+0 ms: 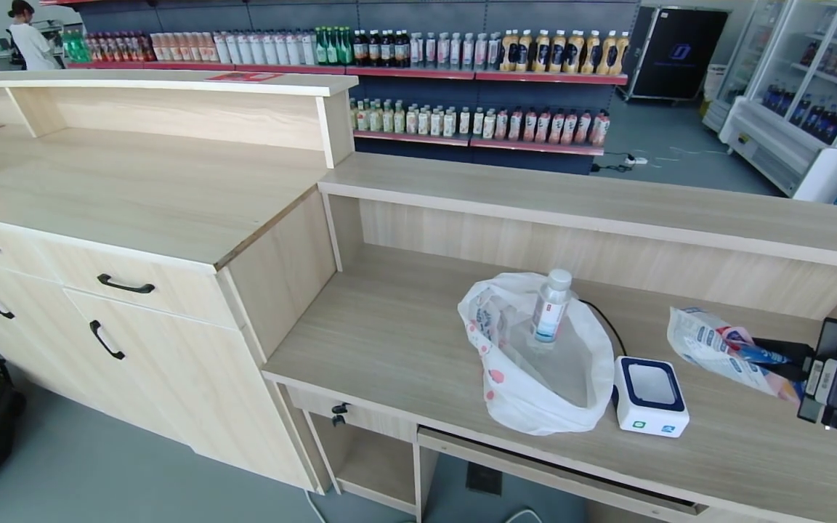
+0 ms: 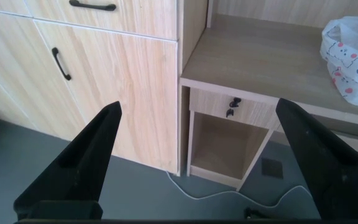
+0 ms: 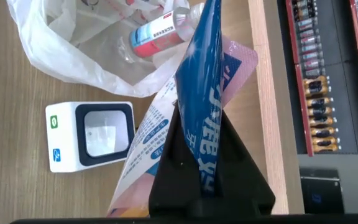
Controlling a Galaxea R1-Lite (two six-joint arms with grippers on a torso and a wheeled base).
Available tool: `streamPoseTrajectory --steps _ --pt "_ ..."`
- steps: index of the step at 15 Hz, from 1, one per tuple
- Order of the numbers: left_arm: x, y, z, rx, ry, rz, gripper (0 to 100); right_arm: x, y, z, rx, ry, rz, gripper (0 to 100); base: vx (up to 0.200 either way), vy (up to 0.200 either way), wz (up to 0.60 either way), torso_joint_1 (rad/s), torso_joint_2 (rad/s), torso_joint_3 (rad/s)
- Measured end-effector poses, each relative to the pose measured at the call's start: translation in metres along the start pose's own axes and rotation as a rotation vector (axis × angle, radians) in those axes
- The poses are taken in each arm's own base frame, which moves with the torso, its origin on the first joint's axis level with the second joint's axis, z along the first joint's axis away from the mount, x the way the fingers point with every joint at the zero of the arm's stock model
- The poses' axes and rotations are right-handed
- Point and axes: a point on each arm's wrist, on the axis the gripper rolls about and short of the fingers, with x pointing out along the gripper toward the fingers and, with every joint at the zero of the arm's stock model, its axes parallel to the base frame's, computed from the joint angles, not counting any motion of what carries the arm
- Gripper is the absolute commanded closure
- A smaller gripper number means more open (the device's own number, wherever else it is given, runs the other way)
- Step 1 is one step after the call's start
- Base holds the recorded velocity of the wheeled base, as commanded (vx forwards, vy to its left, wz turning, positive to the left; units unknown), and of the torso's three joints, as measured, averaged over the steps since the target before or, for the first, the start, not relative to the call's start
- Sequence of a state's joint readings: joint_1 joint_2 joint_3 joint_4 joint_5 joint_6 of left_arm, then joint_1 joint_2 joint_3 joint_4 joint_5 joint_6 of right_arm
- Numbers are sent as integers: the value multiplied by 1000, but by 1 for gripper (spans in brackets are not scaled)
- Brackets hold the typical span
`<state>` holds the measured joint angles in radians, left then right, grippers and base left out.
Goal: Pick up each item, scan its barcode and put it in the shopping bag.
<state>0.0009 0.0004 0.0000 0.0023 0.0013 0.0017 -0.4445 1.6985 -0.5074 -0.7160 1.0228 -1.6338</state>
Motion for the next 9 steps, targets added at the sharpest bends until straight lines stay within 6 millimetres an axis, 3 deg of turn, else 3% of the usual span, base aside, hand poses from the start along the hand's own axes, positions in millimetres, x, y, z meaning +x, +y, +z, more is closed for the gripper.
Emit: streamPoseTrajectory --steps 3,9 --pt "0 0 0 0 0 0 0 3 7 -5 6 -18 24 100 0 0 0 0 0 0" --pt "0 0 0 0 0 1 0 6 14 -28 -160 -1 34 100 0 0 0 0 0 0"
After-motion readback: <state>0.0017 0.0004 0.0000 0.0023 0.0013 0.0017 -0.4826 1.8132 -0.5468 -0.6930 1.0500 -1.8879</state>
